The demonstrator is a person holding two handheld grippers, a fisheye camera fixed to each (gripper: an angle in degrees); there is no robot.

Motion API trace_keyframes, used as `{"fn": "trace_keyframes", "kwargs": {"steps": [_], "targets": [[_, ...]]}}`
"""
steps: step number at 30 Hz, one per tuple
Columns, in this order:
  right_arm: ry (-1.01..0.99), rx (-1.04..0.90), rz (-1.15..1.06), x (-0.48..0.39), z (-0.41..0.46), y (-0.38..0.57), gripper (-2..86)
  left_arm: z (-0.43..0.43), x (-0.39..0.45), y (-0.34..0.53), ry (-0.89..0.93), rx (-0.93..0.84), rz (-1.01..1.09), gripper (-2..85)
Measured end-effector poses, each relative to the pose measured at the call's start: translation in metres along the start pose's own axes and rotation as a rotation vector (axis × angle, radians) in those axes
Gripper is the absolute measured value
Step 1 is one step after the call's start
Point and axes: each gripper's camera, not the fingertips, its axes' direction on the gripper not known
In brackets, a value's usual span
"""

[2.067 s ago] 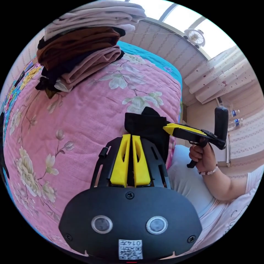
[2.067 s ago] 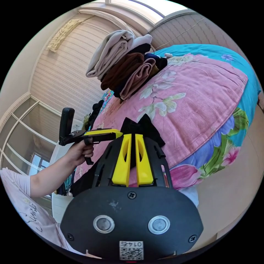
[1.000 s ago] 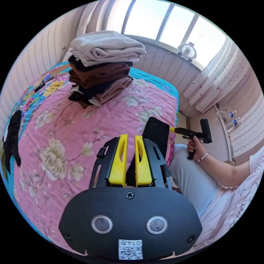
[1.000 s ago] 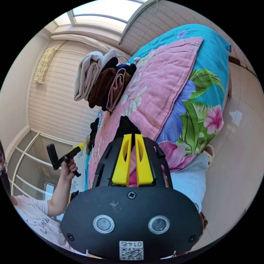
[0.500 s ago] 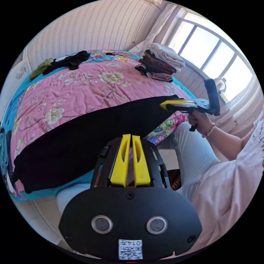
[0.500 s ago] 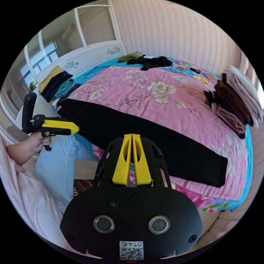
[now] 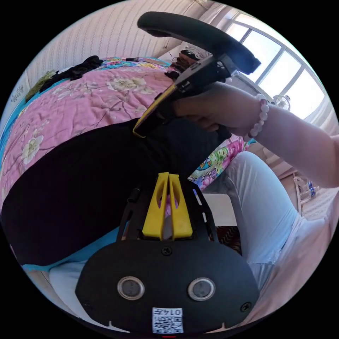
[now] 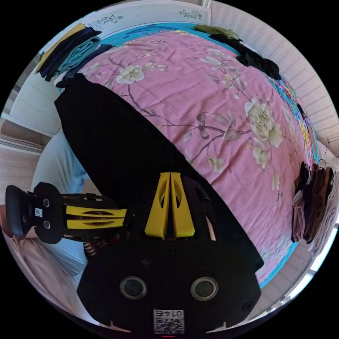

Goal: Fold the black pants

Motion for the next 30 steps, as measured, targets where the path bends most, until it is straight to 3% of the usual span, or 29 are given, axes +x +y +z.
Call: {"fn": "trace_keyframes", "kwargs": {"steps": [2, 4, 6, 12, 15, 19, 22, 25, 30], "targets": [[0.051, 0.068, -0.003, -0.010, -0.001, -0.011, -0.6, -0.006, 0.015, -0.007, -0.014, -0.002, 0.041, -1.0], [0.040, -0.021, -0.020, -0.015, 0.029, -0.026, -0.5, 0.003, 0.022, -0.011, -0.044, -0.042, 0.057, -1.0], [0.053, 0.014, -0.005, -0.019, 0.049, -0.028, -0.5, -0.001, 0.026, -0.012, -0.048, -0.007, 0.072, -1.0], [-0.018, 0.128, 0.029, -0.015, 0.044, -0.003, -0.5, -0.054, 0.025, -0.028, -0.029, 0.037, -0.021, -1.0], [-0.099, 0.255, 0.018, -0.016, 0.028, 0.013, -0.5, -0.109, -0.004, -0.013, -0.090, 0.138, -0.161, -0.9], [-0.157, 0.324, -0.147, -0.043, 0.009, -0.017, -0.5, -0.196, -0.092, 0.051, -0.242, 0.285, -0.578, -0.7], [-0.228, 0.351, -0.240, -0.070, 0.002, -0.057, -0.5, -0.246, -0.147, 0.092, -0.316, 0.360, -0.754, -0.3], [-0.274, 0.352, -0.344, -0.105, 0.003, -0.096, -0.5, -0.263, -0.185, 0.102, -0.503, 0.313, -0.837, -0.8], [-0.263, 0.283, -0.452, -0.154, 0.026, -0.152, -0.5, -0.256, -0.221, 0.066, -0.493, 0.270, -0.781, -1.0]]}}
